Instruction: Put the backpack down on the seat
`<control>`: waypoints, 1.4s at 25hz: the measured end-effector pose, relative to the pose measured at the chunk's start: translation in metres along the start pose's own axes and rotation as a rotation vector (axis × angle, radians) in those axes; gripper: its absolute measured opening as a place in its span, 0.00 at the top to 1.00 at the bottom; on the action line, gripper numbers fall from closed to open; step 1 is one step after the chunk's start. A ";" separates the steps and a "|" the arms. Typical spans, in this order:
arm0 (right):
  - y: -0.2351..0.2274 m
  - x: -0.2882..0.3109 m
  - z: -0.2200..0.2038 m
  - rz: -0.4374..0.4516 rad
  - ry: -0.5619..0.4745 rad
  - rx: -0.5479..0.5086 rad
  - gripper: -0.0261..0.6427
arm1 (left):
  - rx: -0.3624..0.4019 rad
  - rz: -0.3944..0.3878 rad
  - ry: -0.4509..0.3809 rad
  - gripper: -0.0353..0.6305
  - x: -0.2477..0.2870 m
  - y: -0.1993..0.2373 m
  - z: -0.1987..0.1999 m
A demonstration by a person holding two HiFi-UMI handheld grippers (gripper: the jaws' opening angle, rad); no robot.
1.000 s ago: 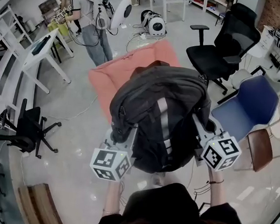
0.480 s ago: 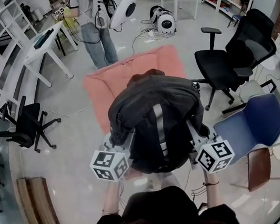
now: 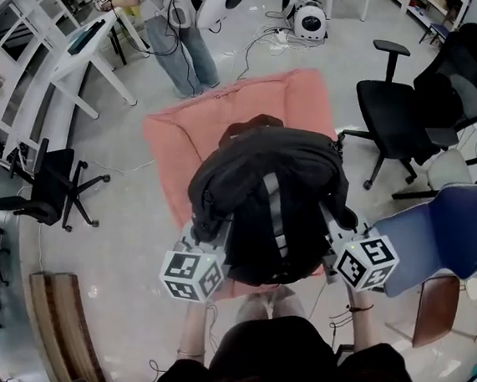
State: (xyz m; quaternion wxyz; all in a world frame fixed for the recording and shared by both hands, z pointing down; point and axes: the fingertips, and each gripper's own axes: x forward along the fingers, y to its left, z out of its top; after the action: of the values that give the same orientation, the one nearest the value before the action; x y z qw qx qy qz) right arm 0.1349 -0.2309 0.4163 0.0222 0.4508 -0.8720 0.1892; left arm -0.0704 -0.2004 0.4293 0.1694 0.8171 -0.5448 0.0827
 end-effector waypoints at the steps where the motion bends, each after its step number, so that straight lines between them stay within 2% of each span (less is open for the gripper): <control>1: -0.003 0.005 -0.002 0.003 0.006 0.002 0.89 | -0.004 0.006 0.005 0.76 0.005 0.003 -0.002; 10: -0.022 0.043 -0.032 -0.010 0.043 0.035 0.89 | -0.027 0.019 0.042 0.76 0.039 0.031 -0.029; 24: -0.066 0.096 -0.092 -0.078 0.066 0.072 0.89 | -0.042 0.026 0.085 0.76 0.107 0.067 -0.087; 35: -0.094 0.143 -0.109 -0.082 0.084 0.074 0.89 | -0.022 0.039 0.103 0.76 0.155 0.096 -0.099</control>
State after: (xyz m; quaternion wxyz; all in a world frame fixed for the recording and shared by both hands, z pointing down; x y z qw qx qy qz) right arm 0.1106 -0.3529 0.5760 0.0498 0.4784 -0.8436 0.2387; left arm -0.0927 -0.3313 0.5889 0.2047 0.7990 -0.5521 0.1221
